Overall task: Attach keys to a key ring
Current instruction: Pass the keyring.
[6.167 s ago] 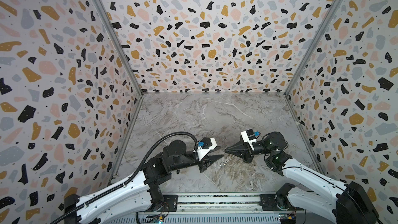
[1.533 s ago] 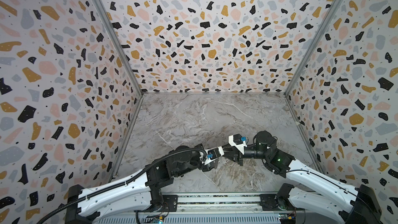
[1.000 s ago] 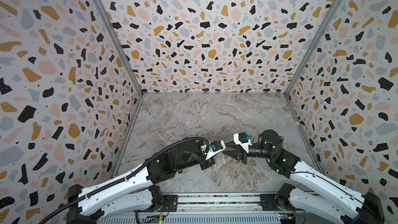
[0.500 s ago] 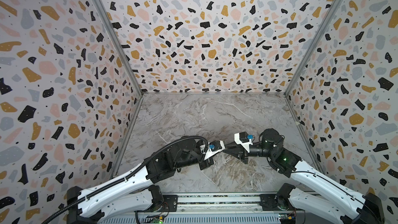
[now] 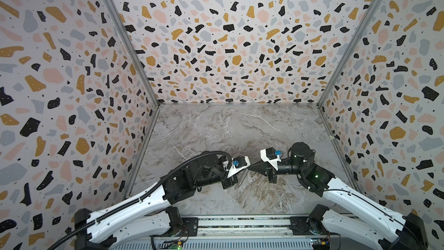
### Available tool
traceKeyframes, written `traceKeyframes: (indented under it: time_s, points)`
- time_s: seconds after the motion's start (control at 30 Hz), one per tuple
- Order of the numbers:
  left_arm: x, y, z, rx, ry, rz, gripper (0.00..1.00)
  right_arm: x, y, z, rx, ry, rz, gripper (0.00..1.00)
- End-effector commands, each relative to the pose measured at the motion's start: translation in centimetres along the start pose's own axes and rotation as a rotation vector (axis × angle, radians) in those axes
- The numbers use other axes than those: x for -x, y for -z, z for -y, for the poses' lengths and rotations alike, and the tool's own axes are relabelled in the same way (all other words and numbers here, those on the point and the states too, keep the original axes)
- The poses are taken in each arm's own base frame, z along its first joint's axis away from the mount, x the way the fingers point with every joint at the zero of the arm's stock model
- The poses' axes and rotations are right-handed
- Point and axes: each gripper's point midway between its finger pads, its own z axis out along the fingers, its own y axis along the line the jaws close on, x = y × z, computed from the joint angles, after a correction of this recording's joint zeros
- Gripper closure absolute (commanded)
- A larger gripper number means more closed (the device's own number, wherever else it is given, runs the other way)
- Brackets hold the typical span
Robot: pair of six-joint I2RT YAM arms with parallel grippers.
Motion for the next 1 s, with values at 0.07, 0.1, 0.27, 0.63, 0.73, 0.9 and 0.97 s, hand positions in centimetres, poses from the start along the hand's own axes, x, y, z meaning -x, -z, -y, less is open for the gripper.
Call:
traceKeyframes:
  time_s: [0.07,0.1,0.27,0.63,0.73,0.9,0.97]
  points:
    - [0.7,-0.2,-0.2,0.007,-0.013,0.056,1.00,2.9,0.4,-0.7,0.028,0.064,0.067,1.00]
    - [0.8,-0.1,-0.5,0.024,-0.006,0.064,0.98,2.8,0.4,-0.6,0.020,0.062,0.069,1.00]
    - [1.8,1.9,-1.5,0.097,-0.003,0.137,0.72,2.6,1.5,0.2,0.004,0.045,0.115,1.00]
    - [1.4,4.6,-2.6,0.213,0.080,0.256,0.72,3.1,3.1,0.5,0.031,0.042,0.195,1.00]
    - [0.7,3.9,-2.9,0.229,0.094,0.232,0.76,3.3,3.1,0.4,0.050,0.047,0.209,1.00]
    - [0.6,2.3,-2.5,0.192,0.068,0.221,0.80,3.5,3.0,0.4,0.074,0.052,0.228,1.00]
    - [1.1,1.9,-1.9,0.149,0.054,0.244,0.79,3.5,2.9,0.4,0.078,0.053,0.232,1.00]
